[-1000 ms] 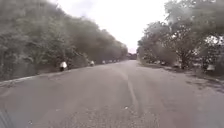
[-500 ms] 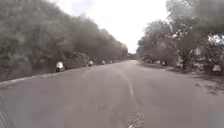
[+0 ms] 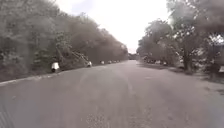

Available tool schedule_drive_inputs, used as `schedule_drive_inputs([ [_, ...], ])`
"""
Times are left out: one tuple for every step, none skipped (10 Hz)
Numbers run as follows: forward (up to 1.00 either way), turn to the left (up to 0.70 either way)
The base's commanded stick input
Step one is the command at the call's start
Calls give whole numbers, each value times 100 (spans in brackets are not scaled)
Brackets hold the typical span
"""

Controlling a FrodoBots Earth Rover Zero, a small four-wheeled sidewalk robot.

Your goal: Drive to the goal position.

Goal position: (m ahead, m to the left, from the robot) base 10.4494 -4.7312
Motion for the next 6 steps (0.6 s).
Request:
schedule_drive_inputs([
  [70, 0],
  [70, 0],
  [70, 0],
  [70, 0],
  [70, 0],
  [70, -5],
])
